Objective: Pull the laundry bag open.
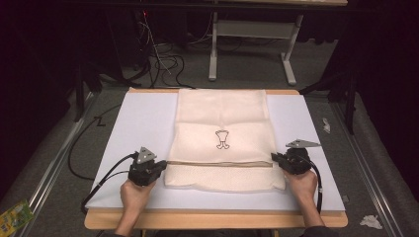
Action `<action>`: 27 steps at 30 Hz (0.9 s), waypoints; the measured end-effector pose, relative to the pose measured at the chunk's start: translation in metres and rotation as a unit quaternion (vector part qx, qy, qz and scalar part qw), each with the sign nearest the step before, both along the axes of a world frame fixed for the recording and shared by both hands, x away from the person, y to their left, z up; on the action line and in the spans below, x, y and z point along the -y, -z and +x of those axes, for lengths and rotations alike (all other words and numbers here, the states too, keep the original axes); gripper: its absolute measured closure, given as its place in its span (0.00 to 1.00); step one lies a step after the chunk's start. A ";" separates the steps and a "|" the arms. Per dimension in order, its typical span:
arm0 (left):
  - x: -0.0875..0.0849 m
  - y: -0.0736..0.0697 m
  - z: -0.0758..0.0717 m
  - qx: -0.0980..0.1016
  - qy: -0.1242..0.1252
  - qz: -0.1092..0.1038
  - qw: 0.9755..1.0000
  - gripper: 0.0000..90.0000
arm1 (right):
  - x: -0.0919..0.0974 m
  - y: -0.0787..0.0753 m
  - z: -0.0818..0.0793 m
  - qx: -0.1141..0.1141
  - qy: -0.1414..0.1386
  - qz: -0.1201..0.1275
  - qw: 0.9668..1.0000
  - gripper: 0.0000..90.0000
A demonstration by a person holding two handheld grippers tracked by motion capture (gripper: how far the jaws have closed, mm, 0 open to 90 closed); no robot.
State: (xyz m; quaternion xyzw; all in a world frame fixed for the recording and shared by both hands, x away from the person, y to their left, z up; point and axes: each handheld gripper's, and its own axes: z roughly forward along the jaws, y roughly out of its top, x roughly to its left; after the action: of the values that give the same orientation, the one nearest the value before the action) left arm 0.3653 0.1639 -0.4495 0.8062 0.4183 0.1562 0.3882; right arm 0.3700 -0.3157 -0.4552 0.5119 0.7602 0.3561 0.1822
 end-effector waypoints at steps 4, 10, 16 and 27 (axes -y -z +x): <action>0.001 0.002 0.000 -0.003 0.001 0.005 1.000 0.96 | -0.001 0.000 0.000 -0.003 0.000 -0.002 1.000 0.94; 0.002 0.003 0.001 -0.001 0.000 0.006 1.000 0.95 | 0.000 0.001 -0.002 -0.005 0.000 0.000 1.000 0.86; 0.006 0.006 0.003 -0.004 0.003 0.002 1.000 0.94 | -0.003 0.001 -0.002 -0.003 0.002 0.000 1.000 0.84; -0.008 -0.011 -0.005 0.048 -0.006 -0.019 0.999 0.76 | -0.004 -0.014 -0.011 0.037 0.019 -0.003 0.999 0.65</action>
State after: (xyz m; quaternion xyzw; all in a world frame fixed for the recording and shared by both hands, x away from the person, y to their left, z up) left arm 0.3603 0.1718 -0.4388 0.7878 0.4067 0.1886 0.4224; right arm 0.3589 -0.3122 -0.4414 0.5119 0.7444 0.3691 0.2182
